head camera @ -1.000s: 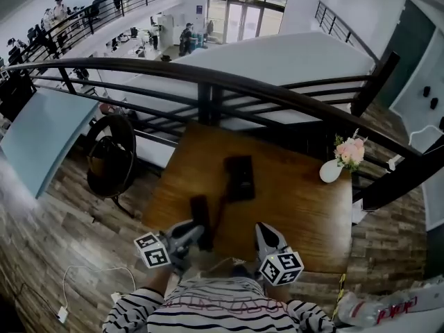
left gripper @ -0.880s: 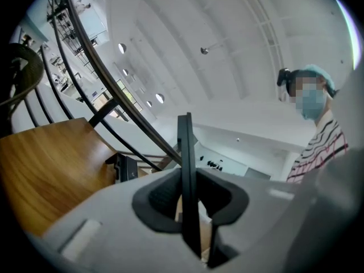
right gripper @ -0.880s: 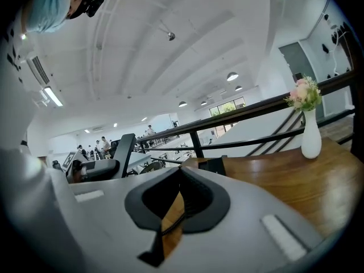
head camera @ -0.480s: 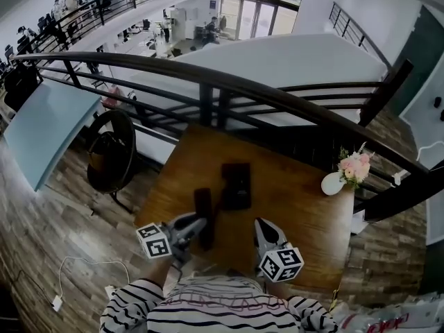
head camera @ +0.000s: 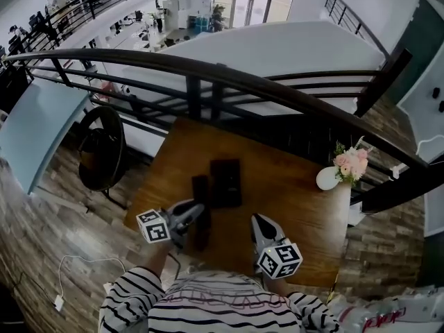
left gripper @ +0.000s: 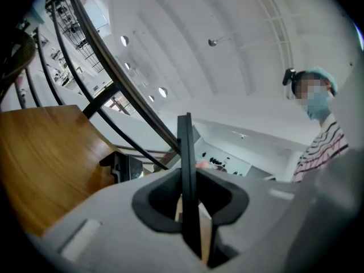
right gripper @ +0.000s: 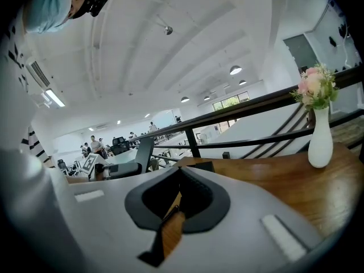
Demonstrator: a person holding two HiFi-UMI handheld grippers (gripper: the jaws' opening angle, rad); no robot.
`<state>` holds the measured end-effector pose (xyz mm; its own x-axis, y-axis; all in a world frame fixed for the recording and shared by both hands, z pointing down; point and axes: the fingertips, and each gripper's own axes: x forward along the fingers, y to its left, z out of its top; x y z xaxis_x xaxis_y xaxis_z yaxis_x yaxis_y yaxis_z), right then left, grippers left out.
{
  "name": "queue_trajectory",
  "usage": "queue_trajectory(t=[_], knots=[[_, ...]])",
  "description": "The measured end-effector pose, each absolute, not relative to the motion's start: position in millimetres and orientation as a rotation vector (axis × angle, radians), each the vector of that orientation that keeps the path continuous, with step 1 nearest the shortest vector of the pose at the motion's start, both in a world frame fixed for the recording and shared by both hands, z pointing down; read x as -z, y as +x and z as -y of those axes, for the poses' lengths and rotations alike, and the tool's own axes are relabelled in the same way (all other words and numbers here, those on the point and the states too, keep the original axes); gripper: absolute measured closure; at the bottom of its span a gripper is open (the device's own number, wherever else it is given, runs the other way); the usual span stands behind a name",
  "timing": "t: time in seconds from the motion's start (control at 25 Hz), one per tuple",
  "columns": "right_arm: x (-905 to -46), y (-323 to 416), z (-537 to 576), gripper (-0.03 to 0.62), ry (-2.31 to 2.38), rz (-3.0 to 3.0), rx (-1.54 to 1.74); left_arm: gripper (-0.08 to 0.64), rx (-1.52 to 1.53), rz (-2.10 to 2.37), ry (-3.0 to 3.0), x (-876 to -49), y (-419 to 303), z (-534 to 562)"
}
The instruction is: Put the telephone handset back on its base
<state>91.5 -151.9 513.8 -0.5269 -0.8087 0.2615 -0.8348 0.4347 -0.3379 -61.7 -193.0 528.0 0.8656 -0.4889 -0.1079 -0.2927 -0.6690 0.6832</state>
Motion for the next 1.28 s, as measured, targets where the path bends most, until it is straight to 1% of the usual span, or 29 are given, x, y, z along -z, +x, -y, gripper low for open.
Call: queue_trajectory(t=[0.4,0.68,1.28], knots=[[-531,114,168,0.592,1.483,2.580,-0.708,0.489,0.403,0.543,2.243,-582,-42,250],[-545,126,175,0.592,1.475,2.544,-0.735,0.489,0.303,0.567,2.181,-626,-35,283],[-563,128,196,0.592,1.460,2.514,-0.776,0.488,0.245,0.545,2.107,-666,-21,314]])
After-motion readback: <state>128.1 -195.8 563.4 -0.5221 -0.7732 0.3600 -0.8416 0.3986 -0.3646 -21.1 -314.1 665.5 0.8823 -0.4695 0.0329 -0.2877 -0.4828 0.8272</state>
